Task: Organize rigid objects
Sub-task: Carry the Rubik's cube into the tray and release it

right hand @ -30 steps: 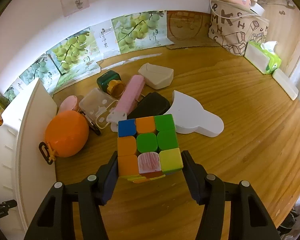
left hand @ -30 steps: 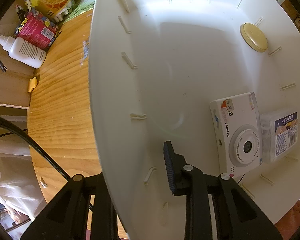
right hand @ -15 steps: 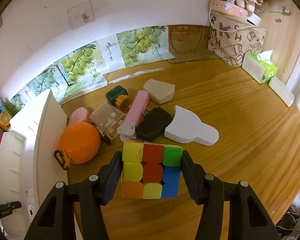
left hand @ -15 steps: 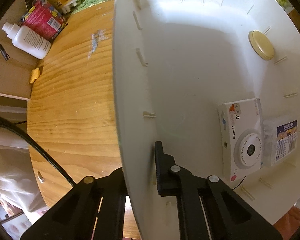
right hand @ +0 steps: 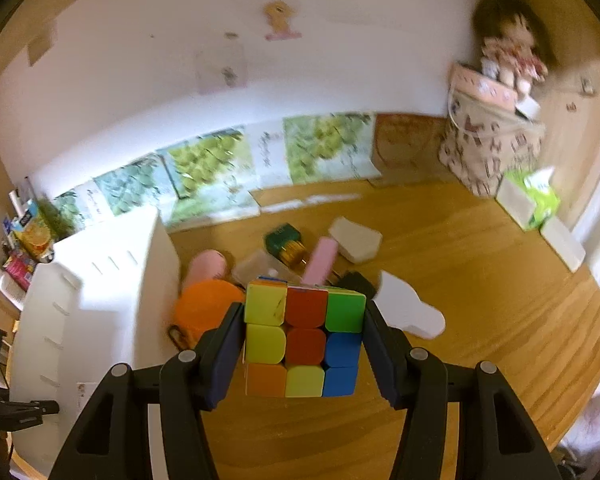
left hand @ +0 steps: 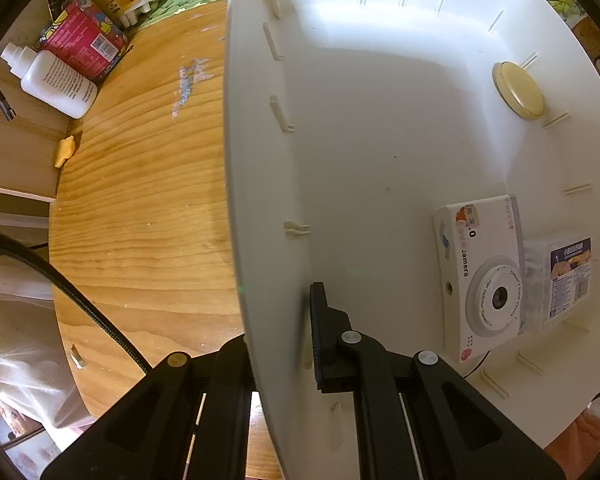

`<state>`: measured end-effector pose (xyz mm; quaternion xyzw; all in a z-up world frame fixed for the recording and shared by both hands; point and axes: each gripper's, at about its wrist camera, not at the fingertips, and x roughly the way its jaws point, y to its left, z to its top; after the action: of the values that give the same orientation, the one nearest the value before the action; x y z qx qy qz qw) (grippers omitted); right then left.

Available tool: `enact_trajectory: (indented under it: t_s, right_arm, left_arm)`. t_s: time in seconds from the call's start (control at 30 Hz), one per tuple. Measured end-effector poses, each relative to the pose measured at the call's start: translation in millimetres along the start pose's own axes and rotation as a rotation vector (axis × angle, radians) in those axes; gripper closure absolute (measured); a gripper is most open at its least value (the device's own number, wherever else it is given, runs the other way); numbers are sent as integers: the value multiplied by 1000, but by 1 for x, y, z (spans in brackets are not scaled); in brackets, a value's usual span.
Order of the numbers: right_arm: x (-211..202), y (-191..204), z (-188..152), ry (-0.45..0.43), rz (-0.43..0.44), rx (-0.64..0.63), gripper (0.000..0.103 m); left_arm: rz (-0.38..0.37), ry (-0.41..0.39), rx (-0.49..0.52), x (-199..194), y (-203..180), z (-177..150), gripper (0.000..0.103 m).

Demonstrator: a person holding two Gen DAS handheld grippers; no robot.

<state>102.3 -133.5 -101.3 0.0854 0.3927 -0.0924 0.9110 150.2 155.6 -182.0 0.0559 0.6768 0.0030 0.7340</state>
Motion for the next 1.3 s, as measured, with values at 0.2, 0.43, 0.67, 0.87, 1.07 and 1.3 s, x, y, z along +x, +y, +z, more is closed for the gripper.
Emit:
enact_trajectory:
  t_s: [0.2, 0.43, 0.67, 0.87, 1.07, 1.3]
  right_arm:
    - [-19, 24, 6, -77, 43, -51, 45]
    - [-36, 56, 9, -160, 120, -134, 45]
    - [-42, 86, 6, -167, 201, -196, 45]
    - [-46, 112, -2, -153, 280, -256, 45]
    - [-49, 137, -11, -135, 343, -338, 45]
    - [-54, 163, -23, -130, 385, -451, 45]
  left_arm:
    - [-3, -2, 4, 1, 3, -1, 95]
    - [-9, -4, 5, 1, 2, 0, 95]
    - [-8, -4, 2, 1, 2, 1, 95]
    - [-3, -6, 5, 1, 3, 1, 95]
    - [-5, -5, 3, 1, 3, 1, 94]
    - [1, -5, 7, 1, -1, 1, 94]
